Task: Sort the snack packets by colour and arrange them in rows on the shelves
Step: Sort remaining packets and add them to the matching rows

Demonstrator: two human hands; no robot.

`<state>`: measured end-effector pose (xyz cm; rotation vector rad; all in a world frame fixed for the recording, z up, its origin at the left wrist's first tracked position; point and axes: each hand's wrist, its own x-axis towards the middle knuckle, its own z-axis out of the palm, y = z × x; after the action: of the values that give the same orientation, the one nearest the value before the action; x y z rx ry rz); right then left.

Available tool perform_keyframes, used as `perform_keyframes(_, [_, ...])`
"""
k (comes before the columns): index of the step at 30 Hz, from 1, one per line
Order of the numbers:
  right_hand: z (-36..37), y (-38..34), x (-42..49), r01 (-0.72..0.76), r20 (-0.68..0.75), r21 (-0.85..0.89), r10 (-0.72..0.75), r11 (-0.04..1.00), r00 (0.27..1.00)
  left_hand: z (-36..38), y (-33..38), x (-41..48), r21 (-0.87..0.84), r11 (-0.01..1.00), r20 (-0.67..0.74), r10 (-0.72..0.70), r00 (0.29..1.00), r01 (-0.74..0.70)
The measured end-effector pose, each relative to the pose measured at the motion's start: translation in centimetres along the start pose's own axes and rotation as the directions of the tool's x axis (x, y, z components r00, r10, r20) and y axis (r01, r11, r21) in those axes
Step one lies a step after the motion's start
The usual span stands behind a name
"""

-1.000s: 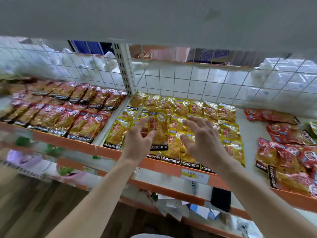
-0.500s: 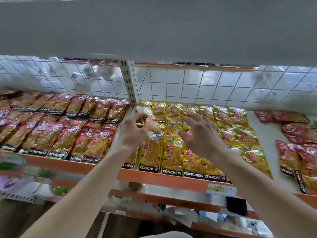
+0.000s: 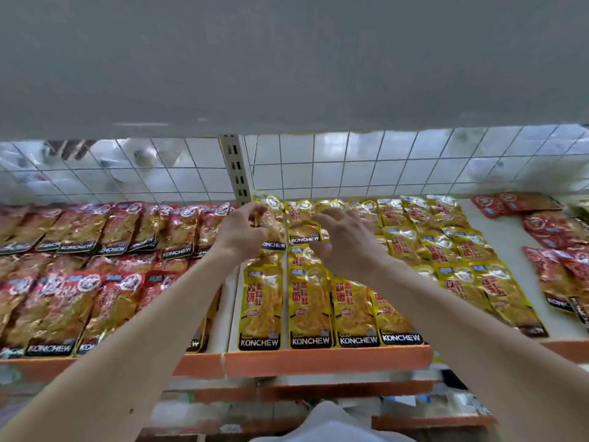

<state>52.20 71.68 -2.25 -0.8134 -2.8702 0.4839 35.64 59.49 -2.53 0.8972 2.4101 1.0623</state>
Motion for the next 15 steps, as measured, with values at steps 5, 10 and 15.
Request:
perform_keyframes(5, [0.5,-0.7,0.7,-0.007,0.022,-0.023,0.008,1.000,1.000,0.6,-1.4,1.5,0.190,0.980,0.022,0.059,0.998,-0.063])
perform_keyframes(10, [0.7,-0.7,1.0,-0.018,0.012,-0.024,0.018,1.000,1.000,1.1,-2.3,1.5,0.275,0.958,0.076,0.066,0.995,-0.085])
perform_keyframes(15, [1.0,-0.7,1.2,-0.030,0.019,-0.032,0.030,0.999,0.999,1.6,-2.2,1.6,0.406,0.910,0.090,0.052,0.995,-0.085])
